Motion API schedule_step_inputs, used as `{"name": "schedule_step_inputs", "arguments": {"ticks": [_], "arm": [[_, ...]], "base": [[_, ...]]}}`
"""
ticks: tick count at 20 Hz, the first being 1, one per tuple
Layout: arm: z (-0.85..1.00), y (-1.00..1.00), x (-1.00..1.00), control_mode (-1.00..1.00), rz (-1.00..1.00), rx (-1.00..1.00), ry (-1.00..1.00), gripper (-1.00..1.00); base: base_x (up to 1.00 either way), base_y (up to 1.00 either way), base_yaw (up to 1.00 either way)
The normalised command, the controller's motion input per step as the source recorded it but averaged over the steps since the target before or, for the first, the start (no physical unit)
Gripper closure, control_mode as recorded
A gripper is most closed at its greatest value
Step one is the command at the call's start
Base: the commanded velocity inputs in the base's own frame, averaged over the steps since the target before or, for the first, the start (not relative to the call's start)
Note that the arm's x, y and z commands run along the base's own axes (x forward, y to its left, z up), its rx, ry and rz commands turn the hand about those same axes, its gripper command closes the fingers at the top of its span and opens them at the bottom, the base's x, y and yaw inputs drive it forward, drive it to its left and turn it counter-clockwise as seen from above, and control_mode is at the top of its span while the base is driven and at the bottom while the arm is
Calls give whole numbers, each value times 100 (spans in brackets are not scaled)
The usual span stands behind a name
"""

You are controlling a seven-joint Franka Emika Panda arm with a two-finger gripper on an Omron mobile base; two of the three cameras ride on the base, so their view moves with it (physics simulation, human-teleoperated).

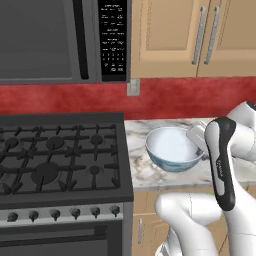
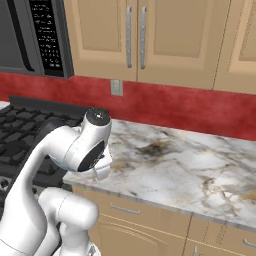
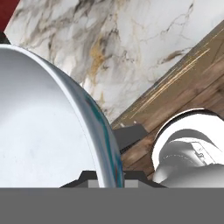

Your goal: Pick the cup and bowl from the counter and place them on the counter next to the sink.

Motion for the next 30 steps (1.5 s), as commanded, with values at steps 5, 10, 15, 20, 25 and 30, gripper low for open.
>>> {"name": "schedule_step_inputs", "arguments": {"ticks": [5,10,15,20,25,30], "arm": [[0,0,0,100,0,0,0,100],[0,0,0,100,0,0,0,100],[0,0,0,100,0,0,0,100],[0,0,0,100,0,0,0,100],[0,0,0,100,0,0,0,100],[0,0,0,100,0,0,0,100]], "base": [[-59,0,1],[0,1,37],[0,1,79],[0,0,83],[0,0,85],[0,0,88]]}}
